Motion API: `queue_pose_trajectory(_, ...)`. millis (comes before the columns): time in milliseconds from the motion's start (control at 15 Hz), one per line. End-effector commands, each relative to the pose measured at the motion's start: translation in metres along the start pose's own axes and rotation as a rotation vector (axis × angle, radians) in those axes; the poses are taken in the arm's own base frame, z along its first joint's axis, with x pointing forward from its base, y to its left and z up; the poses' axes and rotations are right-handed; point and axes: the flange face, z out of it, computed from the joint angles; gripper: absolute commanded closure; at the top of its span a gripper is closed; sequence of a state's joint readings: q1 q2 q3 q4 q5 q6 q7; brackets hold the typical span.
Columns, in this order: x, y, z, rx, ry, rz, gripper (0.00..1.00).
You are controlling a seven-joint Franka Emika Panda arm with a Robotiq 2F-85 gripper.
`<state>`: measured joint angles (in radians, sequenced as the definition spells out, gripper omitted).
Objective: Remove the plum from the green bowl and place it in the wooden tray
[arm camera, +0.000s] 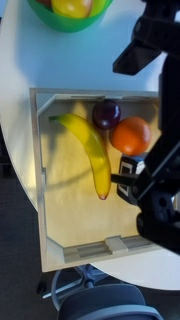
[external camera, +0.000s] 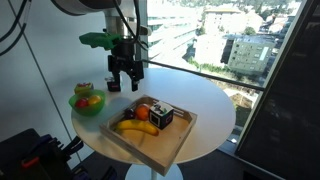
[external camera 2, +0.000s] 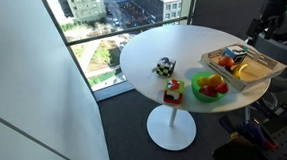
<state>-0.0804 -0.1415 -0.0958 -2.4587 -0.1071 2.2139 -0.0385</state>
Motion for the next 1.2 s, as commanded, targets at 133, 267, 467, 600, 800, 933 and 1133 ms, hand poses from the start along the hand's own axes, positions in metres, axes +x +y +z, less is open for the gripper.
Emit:
queue_pose_trajectory(133, -0.016, -0.002, -0.043, -0.004, -0.011, -0.022, 0.00)
queue_pose_trajectory(267, -0.022, -0.003, -0.057, 0.001, -0.014, -0.031, 0.00)
queue_pose_trajectory(467, -0.030, -0.005, -0.077, 0.006, -0.012, -0.048, 0.00)
queue_pose_trajectory(600, -0.035, -0.006, -0.090, 0.009, -0.010, -0.061, 0.00)
queue_pose_trajectory(800, -0.043, -0.008, -0.105, 0.017, -0.015, -0.087, 0.00)
queue_pose_trajectory(933, -0.049, -0.008, -0.113, 0.018, -0.017, -0.100, 0.00)
queue_pose_trajectory(1133, -0.058, -0.011, -0.124, 0.021, -0.010, -0.119, 0.00)
